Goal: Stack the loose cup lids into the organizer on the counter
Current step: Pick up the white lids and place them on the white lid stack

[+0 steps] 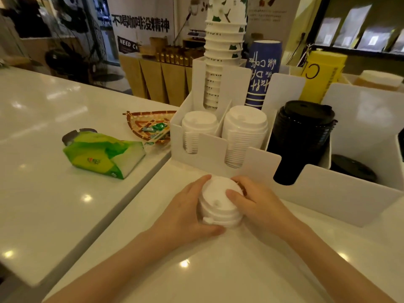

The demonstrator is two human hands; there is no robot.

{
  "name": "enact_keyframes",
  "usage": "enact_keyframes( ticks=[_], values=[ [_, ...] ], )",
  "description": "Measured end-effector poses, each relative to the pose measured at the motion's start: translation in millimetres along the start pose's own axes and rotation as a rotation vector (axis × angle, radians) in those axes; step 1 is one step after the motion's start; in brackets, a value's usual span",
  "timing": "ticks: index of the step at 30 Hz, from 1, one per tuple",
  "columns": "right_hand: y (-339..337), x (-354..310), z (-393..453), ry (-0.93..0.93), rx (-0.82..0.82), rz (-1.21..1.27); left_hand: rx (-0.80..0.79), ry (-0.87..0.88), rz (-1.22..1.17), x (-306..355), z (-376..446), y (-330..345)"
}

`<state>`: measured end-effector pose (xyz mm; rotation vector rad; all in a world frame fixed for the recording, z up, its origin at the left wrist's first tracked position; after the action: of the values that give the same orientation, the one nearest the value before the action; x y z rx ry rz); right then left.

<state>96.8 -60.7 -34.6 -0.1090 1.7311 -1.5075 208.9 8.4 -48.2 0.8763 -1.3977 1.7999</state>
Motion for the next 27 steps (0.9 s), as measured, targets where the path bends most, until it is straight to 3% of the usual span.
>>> enact_keyframes(
  ticks=[4, 10, 15, 18, 22, 27],
  values=[
    [-4, -8, 0, 0.061, 0.008, 0.299, 0.034, 0.054, -0.039, 12, 3, -23],
    [-48, -56, 14, -0.006, 0.193, 0.346, 0.092, 0.252, -0.023, 51, 22, -85],
    [-107, -97, 48, -0.032, 0.421, 0.302, 0.19, 0.32, -0.06, 78, 60, -137],
    [-128, -109, 83, -0.014, 0.463, 0.151, 0.289, 0.297, -0.056, 82, 91, -153],
    [-125, -107, 122, 0.03, 0.402, -0.042, 0.339, 0.215, -0.019, 60, 121, -150],
    [-110, -87, 144, 0.113, 0.365, -0.284, 0.311, 0.191, 0.251, 52, 137, -140]
  ],
)
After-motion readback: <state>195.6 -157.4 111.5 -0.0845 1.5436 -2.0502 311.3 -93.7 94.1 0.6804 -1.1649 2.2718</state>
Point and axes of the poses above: each hand's wrist, its own z-axis towards the middle knuckle, its own y-axis out of the palm, x = y × z, the point moved 9 cm from there along z, towards the middle knuckle, and after that the axes turned 11 degrees about -z, right-handed, at the moved point
